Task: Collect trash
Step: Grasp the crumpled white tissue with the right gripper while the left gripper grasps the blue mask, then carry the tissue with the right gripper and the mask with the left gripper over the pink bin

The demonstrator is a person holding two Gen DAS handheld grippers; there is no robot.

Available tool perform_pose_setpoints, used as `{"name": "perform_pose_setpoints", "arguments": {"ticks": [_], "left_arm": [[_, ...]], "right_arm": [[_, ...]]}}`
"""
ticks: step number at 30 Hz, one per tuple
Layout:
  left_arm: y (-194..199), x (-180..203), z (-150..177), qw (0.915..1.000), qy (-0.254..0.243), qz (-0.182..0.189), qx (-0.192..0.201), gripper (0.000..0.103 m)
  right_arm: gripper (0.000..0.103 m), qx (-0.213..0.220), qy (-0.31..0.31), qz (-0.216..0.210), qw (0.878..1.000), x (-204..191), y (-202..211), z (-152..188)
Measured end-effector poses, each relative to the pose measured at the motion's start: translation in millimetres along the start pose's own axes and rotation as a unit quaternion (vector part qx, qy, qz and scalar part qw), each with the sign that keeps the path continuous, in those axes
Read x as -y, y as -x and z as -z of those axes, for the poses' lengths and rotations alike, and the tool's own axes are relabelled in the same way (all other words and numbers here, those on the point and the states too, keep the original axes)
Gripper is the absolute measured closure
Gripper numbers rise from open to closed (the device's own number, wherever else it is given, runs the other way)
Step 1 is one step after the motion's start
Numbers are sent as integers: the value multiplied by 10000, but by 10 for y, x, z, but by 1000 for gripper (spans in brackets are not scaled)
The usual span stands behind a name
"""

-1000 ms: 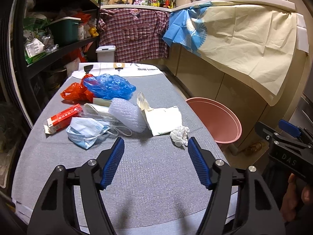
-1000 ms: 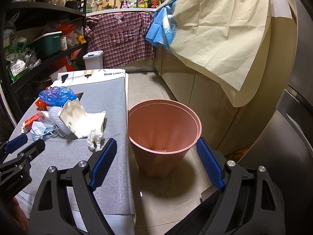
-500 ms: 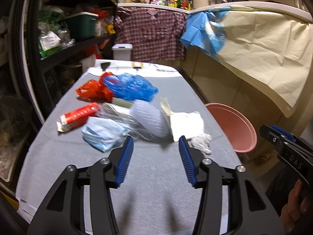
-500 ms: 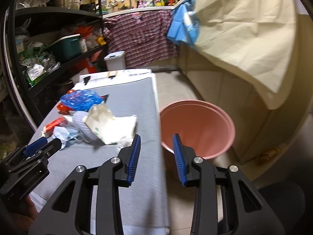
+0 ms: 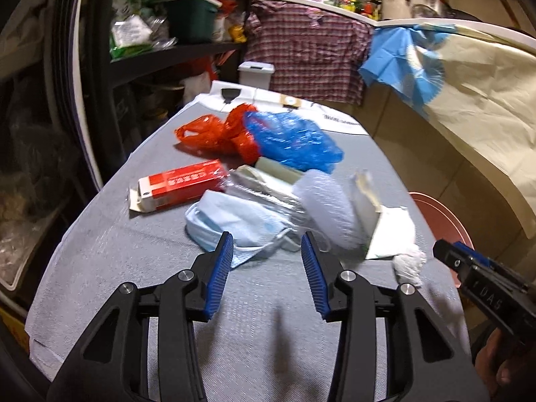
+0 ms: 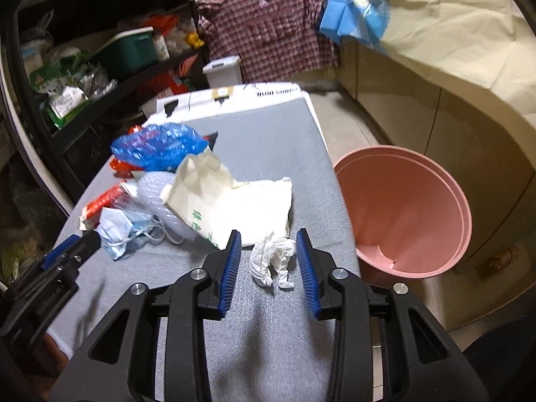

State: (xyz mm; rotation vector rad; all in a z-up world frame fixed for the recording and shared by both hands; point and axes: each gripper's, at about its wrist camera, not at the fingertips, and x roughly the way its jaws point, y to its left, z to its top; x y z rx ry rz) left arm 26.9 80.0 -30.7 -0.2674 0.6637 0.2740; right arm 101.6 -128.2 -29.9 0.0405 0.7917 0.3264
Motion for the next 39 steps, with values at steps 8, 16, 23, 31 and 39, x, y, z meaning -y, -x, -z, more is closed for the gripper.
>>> {"name": "perform_pose_setpoints", "arguments": {"ticks": [8,16,23,31,39], "left_arm": [[-230,-201,-54,9991,326,-156,-213,61],[-452,-311,-36,9971,488,-219,-533,61],[-580,-380,-16,9949,619,-251,-759,79],[-435,-389,-51,9962,544,-435,-524,101],[-114,-512,-127,9948,685,-749,-29,101]], "right_arm": [[65,-431,64,112,9990,24,-342,57],[65,-588,160,126,9981,-1,-479,109],[71,-614,271,38,9977,-28,-526,130],[84,-592,327,-67,9977,-59,-443,148],[86,-411,318,-2,9987,-74,-281,149]]}}
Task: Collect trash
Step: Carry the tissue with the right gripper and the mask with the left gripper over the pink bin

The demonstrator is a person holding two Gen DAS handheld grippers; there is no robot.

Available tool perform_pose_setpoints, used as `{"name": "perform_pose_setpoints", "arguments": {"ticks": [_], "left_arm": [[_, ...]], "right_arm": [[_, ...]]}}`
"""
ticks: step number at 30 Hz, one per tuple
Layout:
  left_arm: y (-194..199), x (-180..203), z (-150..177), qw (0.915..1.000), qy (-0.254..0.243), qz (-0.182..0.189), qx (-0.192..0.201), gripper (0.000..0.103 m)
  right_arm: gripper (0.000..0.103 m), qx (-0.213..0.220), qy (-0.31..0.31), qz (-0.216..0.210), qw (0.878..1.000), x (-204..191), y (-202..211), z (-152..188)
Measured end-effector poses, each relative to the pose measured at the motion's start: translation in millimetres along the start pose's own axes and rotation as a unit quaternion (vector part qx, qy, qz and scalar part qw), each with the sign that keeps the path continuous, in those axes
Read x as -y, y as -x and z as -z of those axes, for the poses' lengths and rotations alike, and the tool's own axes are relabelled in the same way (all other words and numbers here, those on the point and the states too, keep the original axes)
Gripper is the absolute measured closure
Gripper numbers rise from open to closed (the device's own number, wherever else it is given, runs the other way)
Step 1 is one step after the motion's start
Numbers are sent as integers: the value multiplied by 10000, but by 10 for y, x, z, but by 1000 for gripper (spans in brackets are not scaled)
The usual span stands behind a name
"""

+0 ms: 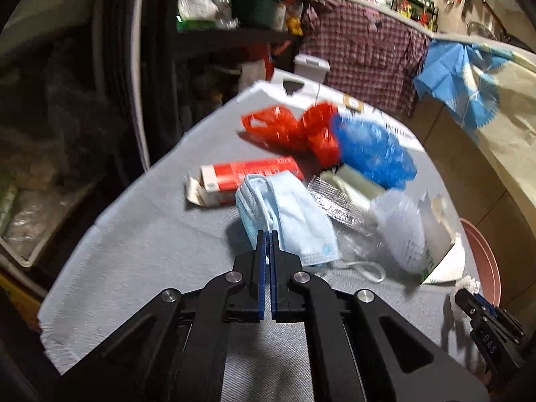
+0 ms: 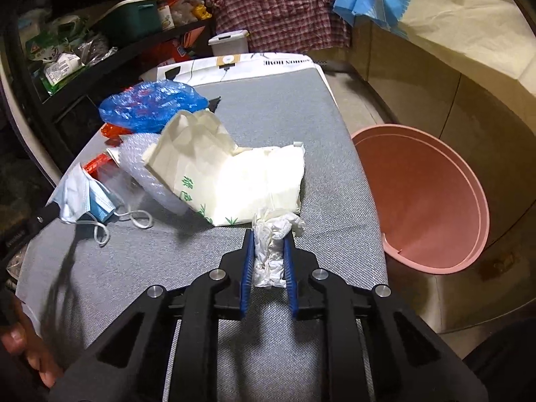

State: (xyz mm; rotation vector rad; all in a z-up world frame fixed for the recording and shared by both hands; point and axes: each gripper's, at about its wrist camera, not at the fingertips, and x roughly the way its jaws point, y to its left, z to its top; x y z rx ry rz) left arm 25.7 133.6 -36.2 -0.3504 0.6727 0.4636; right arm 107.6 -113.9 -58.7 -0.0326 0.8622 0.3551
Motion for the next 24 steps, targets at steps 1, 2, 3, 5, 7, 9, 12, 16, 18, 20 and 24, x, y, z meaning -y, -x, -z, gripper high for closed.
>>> {"name": "perform_pose_setpoints", "arguments": {"ticks": [1,2,3,5,7,9,12,16,18,20,24], "left_arm": [[58,-7,-12,9999,-3,2,102,101],[103,-10,-29,9998,-7,9,180,101],[153,-20,-43,9997,-8,24,260,101],[225,-40,-65,9993,9,29,370,101],[285,-43,-89,9989,14,65,458,101],[375,-39,-120,9981,2,88,604,101],[498,0,-118,9970,-70,165,747,101],[628,57,-89,9959,-167,300,840,101],[666,81,-62,9955,-234,362,846,101],[692,136,-48,9952,-328,437,815,101],[772,240,8,9938,-532,611,764,101]], "right_arm": [[86,28,9,3,10000,-1,22,3],[86,66,18,8,10000,-7,52,2],[86,106,22,7,9999,-11,84,3],[86,195,32,-5,9998,-21,148,-2],[86,282,54,-8,9996,-29,214,-6],[86,381,61,-22,9993,-38,286,-10],[86,494,79,-22,9987,-30,385,-16],[86,651,120,-9,9978,-37,530,9],[86,712,138,0,9974,-24,589,25],[86,775,140,24,9969,-1,652,45],[86,900,139,83,9958,39,766,69]]}}
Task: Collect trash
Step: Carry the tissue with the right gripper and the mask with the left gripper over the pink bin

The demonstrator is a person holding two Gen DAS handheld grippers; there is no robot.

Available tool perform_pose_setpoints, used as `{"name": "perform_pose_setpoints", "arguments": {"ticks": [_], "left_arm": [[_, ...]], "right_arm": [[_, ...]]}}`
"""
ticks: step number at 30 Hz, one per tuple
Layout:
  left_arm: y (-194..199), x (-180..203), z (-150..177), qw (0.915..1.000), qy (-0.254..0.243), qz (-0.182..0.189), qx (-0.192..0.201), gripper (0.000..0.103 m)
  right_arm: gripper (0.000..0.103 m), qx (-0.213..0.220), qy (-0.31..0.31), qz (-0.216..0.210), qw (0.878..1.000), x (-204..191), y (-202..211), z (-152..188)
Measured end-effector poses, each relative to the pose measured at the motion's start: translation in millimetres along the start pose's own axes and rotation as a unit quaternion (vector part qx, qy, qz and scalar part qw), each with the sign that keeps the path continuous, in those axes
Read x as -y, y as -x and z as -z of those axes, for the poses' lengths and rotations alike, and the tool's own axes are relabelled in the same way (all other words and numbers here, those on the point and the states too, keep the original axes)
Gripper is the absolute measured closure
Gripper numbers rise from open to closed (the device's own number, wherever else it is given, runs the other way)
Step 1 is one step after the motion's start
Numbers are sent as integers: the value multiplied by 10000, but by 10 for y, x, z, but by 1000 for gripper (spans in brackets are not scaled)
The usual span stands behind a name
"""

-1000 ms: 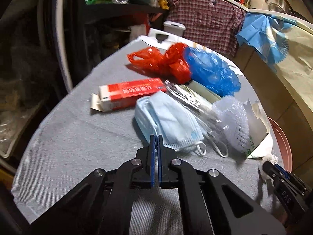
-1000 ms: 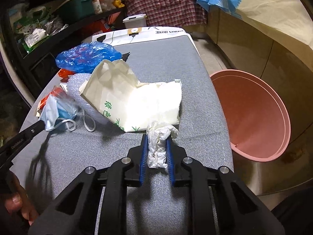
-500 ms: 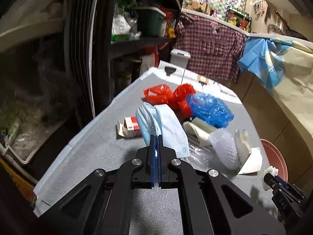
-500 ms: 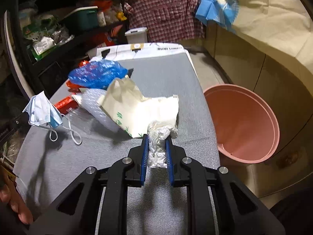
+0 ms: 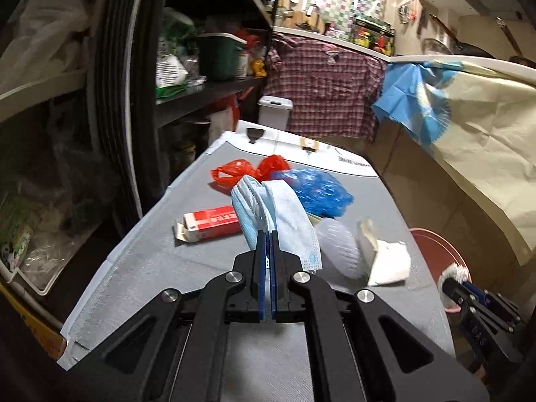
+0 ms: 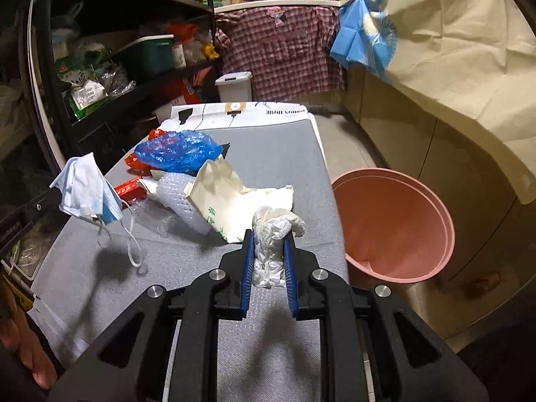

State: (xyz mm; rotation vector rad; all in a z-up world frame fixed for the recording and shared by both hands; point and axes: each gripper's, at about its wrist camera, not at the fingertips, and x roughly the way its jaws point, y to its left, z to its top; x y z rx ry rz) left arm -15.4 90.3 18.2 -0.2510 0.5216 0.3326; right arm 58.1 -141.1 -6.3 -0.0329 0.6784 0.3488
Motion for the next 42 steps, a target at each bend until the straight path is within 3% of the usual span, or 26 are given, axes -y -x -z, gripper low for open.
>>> {"name": "perform_pose_setpoints", "arguments": {"ticks": [9,21,42], "left_arm": [[172,227,25,9981,-467,401,-98,101],[410,395,-152,9950,-656,740,-141,101],[281,1271,-502,9842,-1040,1419,-187,101]], "right_arm": [[86,217,-41,41,9997,83,292,-68],[86,397,-188,108,9990,413,636,-278],[86,721,-648,587,9936,1274,630,-604]]}}
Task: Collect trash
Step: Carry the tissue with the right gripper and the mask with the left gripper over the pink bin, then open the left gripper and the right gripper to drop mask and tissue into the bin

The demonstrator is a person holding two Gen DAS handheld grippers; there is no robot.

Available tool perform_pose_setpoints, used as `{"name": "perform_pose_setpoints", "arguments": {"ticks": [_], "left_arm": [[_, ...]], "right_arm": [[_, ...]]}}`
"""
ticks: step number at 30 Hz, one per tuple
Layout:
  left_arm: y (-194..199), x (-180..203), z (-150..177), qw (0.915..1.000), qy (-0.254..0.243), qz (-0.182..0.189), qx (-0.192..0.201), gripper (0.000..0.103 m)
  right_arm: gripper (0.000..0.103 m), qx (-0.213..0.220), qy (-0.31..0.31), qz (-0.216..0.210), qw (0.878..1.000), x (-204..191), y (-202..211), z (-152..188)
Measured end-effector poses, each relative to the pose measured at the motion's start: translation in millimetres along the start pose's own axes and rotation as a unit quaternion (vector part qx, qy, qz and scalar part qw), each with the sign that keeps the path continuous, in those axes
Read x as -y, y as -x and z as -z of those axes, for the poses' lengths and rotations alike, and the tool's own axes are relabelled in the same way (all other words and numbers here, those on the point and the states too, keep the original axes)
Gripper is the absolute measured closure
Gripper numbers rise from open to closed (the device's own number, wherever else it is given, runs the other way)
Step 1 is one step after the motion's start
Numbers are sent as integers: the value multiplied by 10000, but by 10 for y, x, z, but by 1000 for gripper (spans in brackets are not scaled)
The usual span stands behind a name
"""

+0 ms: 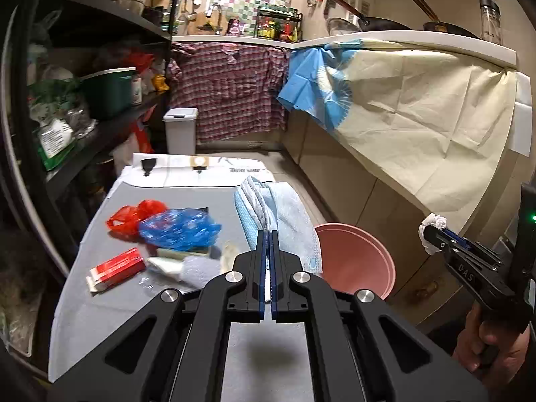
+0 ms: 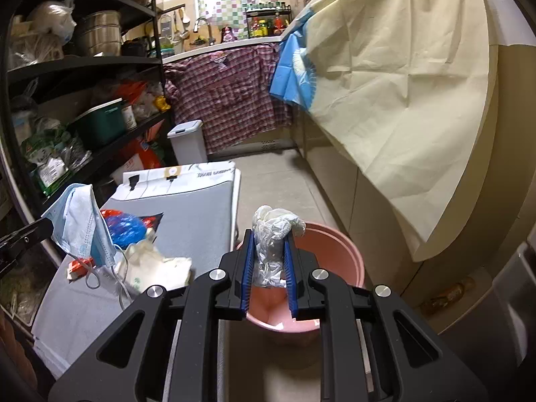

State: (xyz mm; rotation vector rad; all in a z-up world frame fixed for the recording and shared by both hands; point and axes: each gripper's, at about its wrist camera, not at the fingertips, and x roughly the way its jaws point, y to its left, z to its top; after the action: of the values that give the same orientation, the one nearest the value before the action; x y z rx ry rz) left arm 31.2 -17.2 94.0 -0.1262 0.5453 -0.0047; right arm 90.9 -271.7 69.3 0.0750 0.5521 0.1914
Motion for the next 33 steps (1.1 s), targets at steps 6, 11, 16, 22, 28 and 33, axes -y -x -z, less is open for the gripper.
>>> {"name": "perform_pose_setpoints", "arguments": {"ticks": [6,11,16,22,28,33], "left_arm": [[-200,202,-114,9999,-117,125,-3,101],[-448,272,-162,9996,-140,219,-132,101],[-717,341,-185,9989,-183,346,-257,101],[-1041,468,-233,9976,-289,533,-323,101],[-1390,580,-258,9964,-386,597,-464,101],[-1702,700,-197,9939,-483,715,-693,101]], "right_arm": [[86,93,-53,160,9998,172,-107,-95],[86,46,-154,276,9995,331,-269,-119],[86,-78,-250,347,9991,465,-410,-39],[86,-248,-367,338,9984,543,-625,-39],[86,-444,-284,281,9982,565,-911,-71],[85,-611,-372,281,9970,651,-1157,-98]]}}
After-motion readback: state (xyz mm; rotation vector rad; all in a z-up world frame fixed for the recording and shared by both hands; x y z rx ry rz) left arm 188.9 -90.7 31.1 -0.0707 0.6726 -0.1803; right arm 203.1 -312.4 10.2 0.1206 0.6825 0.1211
